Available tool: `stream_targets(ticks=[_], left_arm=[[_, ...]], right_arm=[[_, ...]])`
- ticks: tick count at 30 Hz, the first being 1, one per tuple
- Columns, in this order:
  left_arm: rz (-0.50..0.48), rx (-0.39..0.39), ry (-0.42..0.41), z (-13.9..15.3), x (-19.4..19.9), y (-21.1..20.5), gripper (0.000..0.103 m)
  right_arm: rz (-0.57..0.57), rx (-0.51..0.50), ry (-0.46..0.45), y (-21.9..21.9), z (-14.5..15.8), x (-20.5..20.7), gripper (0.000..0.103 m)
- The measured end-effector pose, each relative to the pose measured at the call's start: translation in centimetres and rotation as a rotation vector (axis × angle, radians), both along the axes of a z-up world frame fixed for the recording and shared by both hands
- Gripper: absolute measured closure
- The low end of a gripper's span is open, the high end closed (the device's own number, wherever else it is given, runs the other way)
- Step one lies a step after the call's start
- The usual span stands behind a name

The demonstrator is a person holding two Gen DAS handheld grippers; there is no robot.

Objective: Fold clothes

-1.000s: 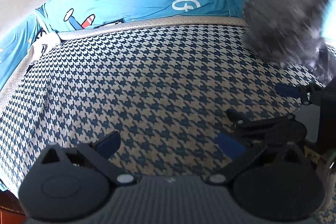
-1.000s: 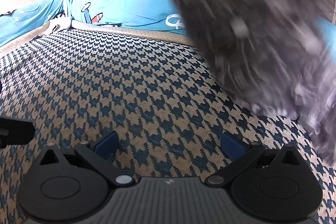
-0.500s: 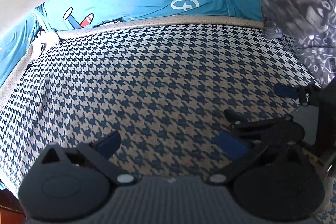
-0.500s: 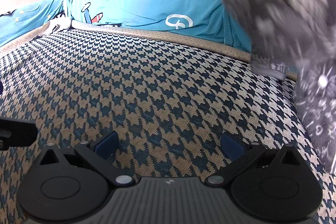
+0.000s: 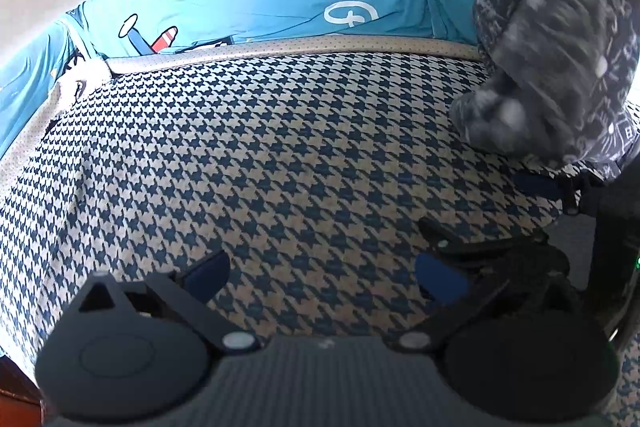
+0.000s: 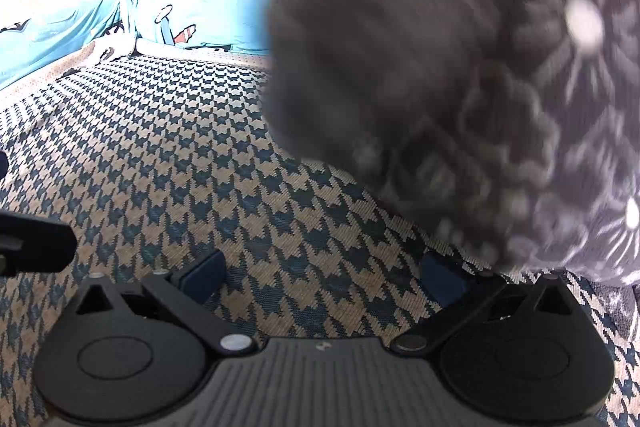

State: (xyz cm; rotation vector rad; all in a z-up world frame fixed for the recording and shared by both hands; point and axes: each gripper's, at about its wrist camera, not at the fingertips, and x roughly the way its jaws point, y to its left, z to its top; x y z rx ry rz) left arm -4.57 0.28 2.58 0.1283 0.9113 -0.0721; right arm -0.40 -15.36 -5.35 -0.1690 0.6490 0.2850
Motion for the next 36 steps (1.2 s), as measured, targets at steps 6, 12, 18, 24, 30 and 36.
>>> stream_targets(ticks=[6, 12, 18, 24, 30, 36], left_arm=[[-0.006, -0.009, -0.003, -0.1, -0.5, -0.3, 0.000], [0.004, -0.034, -0.019, 0.3, -0.7, 0.2, 0.000], [0.032, -0.063, -0.028, 0.8, -0.5, -0.1, 0.000], [0.052, -0.056, -0.022, 0.6, 0.1, 0.1, 0.000], [0.067, -0.068, -0.018, 0.5, 0.6, 0.2, 0.000], [0.075, -0.078, -0.009, 0.4, 1.0, 0.1, 0.000]], right_arm=[[-0.001, 0.003, 0.003, -0.1, -0.1, 0.1, 0.000], [-0.001, -0.002, 0.000, 0.1, -0.1, 0.2, 0.000], [-0.002, -0.003, 0.000, 0.4, -0.3, 0.4, 0.000], [-0.003, -0.003, 0.000, 0.4, -0.3, 0.4, 0.000], [-0.004, -0.004, -0.001, 0.4, -0.4, 0.4, 0.000], [-0.004, -0.005, 0.004, 0.6, -0.3, 0.7, 0.000]])
